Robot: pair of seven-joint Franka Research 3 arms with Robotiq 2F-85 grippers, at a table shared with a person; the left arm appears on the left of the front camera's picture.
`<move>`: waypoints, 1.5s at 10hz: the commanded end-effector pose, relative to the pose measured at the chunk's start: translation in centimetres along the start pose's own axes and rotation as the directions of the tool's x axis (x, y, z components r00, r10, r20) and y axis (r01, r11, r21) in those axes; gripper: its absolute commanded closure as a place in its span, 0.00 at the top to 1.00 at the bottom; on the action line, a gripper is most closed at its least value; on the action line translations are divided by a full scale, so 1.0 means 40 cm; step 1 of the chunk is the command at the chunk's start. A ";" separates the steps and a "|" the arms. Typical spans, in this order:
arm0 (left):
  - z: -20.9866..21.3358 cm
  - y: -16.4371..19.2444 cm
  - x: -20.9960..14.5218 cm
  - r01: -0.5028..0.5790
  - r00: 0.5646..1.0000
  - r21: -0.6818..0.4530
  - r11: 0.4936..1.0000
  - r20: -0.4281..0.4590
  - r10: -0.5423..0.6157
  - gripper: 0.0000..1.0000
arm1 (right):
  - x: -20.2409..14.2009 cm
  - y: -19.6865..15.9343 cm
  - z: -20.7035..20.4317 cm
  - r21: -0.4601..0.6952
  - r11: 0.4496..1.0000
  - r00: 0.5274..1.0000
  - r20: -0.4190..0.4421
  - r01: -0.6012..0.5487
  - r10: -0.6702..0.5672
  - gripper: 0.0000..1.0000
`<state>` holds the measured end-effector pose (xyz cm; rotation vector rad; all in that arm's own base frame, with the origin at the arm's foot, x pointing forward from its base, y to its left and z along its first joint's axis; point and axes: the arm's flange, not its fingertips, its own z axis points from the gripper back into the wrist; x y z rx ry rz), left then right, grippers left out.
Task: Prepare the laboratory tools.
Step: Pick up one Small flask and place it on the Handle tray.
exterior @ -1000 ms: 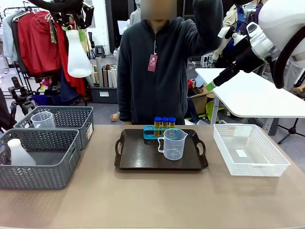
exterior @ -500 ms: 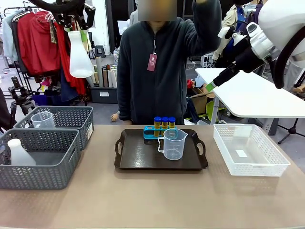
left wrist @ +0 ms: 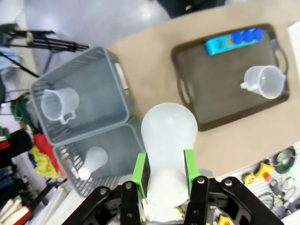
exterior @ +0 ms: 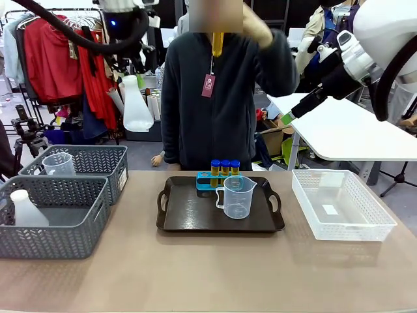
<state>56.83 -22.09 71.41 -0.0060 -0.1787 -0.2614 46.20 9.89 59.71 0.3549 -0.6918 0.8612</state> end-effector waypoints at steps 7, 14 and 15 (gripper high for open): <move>-0.118 -0.012 -0.020 0.036 0.999 -0.080 0.996 -0.015 -0.037 0.00 | 0.001 -0.004 0.002 0.015 1.000 1.000 0.020 0.005 -0.005 1.00; -0.072 0.029 -0.013 -0.010 1.000 -0.053 0.999 -0.001 0.010 0.00 | 0.001 -0.004 0.002 0.015 1.000 1.000 0.020 0.005 -0.005 1.00; -0.072 0.029 -0.013 -0.010 1.000 -0.053 0.999 -0.001 0.010 0.00 | 0.001 -0.004 0.002 0.015 1.000 1.000 0.020 0.005 -0.005 1.00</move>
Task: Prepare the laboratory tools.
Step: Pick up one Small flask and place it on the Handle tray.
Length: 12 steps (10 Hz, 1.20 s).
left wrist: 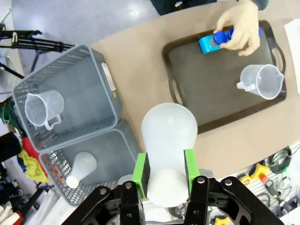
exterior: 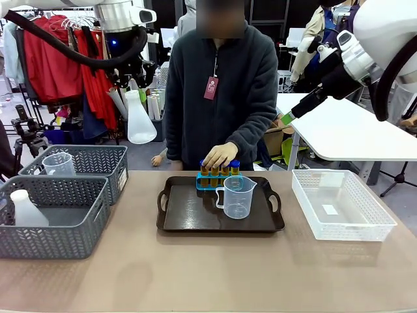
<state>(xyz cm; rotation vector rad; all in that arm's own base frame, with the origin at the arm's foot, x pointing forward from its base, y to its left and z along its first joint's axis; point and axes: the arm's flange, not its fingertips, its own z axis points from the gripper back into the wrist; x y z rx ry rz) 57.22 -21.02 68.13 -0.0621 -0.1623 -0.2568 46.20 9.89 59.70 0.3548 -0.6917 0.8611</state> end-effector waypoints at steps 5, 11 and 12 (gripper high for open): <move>0.000 0.000 0.000 0.000 1.000 0.000 1.000 0.000 0.000 0.00 | 0.001 -0.004 0.002 0.015 1.000 1.000 0.020 0.005 -0.005 1.00; -0.196 -0.139 0.096 0.278 0.954 0.076 0.958 -0.137 -0.266 0.00 | 0.001 -0.004 0.002 0.015 1.000 1.000 0.020 0.005 -0.005 1.00; -0.235 -0.151 0.098 0.317 0.942 0.070 0.946 -0.142 -0.306 0.00 | 0.001 -0.004 0.002 0.015 1.000 1.000 0.020 0.005 -0.005 1.00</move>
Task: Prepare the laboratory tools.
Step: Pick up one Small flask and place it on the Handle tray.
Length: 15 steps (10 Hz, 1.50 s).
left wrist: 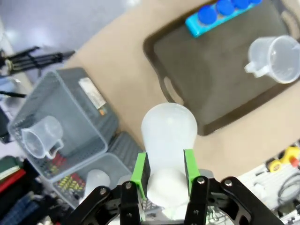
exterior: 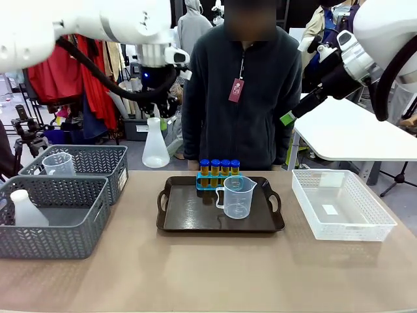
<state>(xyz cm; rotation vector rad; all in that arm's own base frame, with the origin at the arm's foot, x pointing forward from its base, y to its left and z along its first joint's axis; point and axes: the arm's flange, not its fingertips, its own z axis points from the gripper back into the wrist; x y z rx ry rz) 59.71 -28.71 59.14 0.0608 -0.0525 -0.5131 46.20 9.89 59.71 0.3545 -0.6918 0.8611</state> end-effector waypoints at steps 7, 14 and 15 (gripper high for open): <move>-0.192 -0.129 0.087 0.206 0.977 -0.005 0.978 0.060 -0.206 0.00 | 0.001 -0.004 0.002 0.015 1.000 1.000 0.020 0.005 -0.005 1.00; -0.317 -0.223 0.136 0.339 0.940 -0.095 0.936 0.004 -0.340 0.00 | 0.001 -0.004 0.002 0.015 1.000 1.000 0.020 0.005 -0.005 1.00; -0.330 -0.230 0.127 0.357 0.933 -0.106 0.928 -0.013 -0.361 0.00 | 0.001 -0.004 0.002 0.015 1.000 1.000 0.020 0.005 -0.005 1.00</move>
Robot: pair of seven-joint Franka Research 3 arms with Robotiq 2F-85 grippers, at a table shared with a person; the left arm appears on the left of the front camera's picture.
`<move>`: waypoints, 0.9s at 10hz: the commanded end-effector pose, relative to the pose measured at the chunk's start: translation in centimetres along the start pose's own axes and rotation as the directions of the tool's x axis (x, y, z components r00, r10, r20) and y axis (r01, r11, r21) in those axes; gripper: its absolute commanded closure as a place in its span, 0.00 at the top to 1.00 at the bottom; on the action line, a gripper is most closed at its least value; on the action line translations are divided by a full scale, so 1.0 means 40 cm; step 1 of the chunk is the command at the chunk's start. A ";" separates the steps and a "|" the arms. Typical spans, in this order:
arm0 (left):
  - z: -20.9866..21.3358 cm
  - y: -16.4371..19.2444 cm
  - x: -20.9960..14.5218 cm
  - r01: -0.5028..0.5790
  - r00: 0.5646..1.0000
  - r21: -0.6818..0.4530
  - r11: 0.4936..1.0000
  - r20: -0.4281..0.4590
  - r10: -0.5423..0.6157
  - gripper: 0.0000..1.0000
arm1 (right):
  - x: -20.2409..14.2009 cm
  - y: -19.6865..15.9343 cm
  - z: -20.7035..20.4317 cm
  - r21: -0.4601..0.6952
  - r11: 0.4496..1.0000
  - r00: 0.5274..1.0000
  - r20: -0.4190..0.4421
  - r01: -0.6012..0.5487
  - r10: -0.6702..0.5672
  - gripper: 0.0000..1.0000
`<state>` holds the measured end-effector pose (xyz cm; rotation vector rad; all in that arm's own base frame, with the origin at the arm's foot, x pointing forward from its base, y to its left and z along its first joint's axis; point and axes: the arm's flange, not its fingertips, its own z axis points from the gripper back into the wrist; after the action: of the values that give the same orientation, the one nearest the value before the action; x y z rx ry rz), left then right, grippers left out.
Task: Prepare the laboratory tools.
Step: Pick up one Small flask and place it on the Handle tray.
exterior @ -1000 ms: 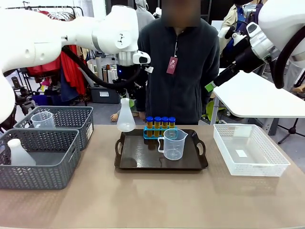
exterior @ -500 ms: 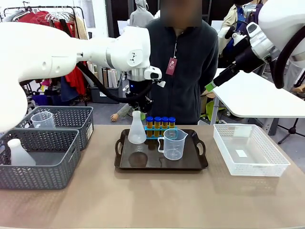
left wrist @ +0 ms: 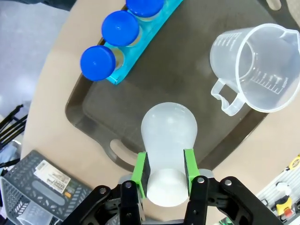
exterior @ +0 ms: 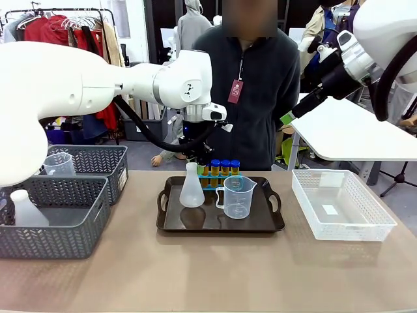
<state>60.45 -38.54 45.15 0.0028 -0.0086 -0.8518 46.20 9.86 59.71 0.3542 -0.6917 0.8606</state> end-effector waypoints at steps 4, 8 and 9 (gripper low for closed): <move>0.000 -0.010 0.001 0.046 0.999 -0.063 0.997 -0.005 -0.047 0.00 | 0.001 -0.003 0.002 0.015 1.000 1.000 0.020 0.004 -0.005 1.00; -0.006 -0.008 0.005 0.074 0.997 -0.062 0.995 -0.012 -0.074 0.00 | 0.001 -0.003 0.002 0.015 1.000 1.000 0.020 0.004 -0.005 1.00; -0.015 -0.004 0.007 0.079 0.997 -0.059 0.995 -0.013 -0.080 0.00 | 0.001 -0.003 0.002 0.015 1.000 1.000 0.020 0.004 -0.005 1.00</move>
<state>60.10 -38.94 44.39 -0.0287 0.0222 -0.9058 46.20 9.87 59.71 0.3542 -0.6917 0.8606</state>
